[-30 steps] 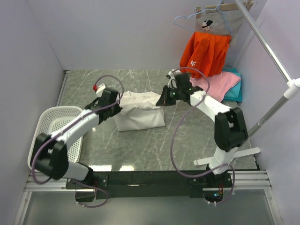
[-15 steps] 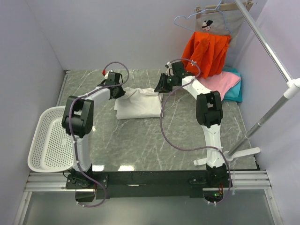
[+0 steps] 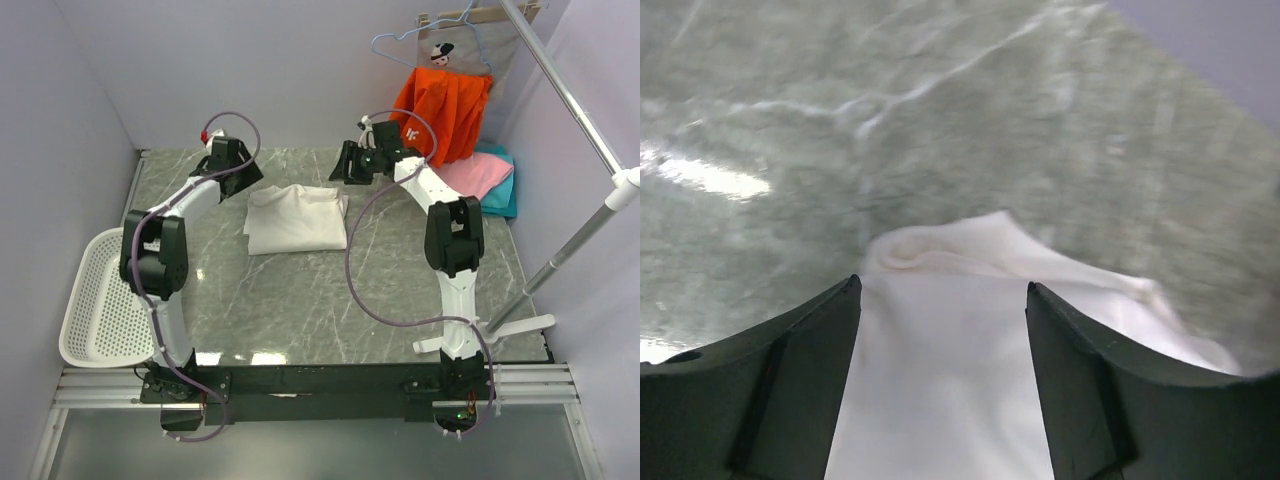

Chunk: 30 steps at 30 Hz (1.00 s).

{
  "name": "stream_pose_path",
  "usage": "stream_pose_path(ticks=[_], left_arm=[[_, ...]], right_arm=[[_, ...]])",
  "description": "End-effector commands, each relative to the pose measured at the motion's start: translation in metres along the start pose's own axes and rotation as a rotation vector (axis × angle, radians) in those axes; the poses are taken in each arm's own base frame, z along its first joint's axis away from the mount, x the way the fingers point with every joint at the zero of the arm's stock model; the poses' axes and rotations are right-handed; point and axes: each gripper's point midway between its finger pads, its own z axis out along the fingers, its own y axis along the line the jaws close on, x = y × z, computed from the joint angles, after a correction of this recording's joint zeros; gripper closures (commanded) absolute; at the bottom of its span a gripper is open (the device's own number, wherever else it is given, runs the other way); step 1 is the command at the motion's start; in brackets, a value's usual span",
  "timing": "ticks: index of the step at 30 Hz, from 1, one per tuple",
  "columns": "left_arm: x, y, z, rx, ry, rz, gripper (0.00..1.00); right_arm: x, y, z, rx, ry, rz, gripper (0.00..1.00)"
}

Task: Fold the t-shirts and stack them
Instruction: Fold the long partially folded tshirt into a neat square, then smooth out wrinkles on the folded tshirt

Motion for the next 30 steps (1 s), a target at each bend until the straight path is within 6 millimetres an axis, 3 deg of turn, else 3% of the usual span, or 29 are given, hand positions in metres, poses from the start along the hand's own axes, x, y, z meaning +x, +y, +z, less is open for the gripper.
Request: stream_pose_path(ticks=[1, 2, 7, 12, 17, 23, 27, 30], left_arm=[[-0.02, -0.047, -0.042, 0.216, -0.014, -0.005, 0.28], [-0.016, -0.059, -0.048, 0.282, 0.011, -0.018, 0.29], [0.017, -0.073, -0.049, 0.402, 0.145, -0.021, 0.31], [0.054, -0.073, -0.037, 0.458, 0.275, -0.015, 0.31], [0.073, -0.07, -0.024, 0.472, 0.338, -0.014, 0.32], [0.072, -0.071, -0.012, 0.467, 0.336, 0.02, 0.32], [0.06, -0.068, -0.003, 0.424, 0.288, 0.056, 0.33], [0.044, -0.067, -0.007, 0.403, 0.227, 0.085, 0.33]], right_arm=[[0.002, 0.057, -0.016, -0.117, 0.022, -0.095, 0.37], [0.008, 0.058, -0.012, -0.125, 0.041, -0.085, 0.37], [0.029, 0.068, 0.003, -0.167, 0.099, -0.069, 0.37], [0.036, 0.065, 0.019, -0.188, 0.123, -0.04, 0.37], [0.037, 0.054, 0.037, -0.175, 0.144, -0.021, 0.37], [0.035, 0.041, 0.052, -0.151, 0.137, -0.015, 0.36], [0.033, 0.029, 0.058, -0.132, 0.138, -0.004, 0.36], [0.031, 0.018, 0.06, -0.113, 0.125, -0.001, 0.35]])
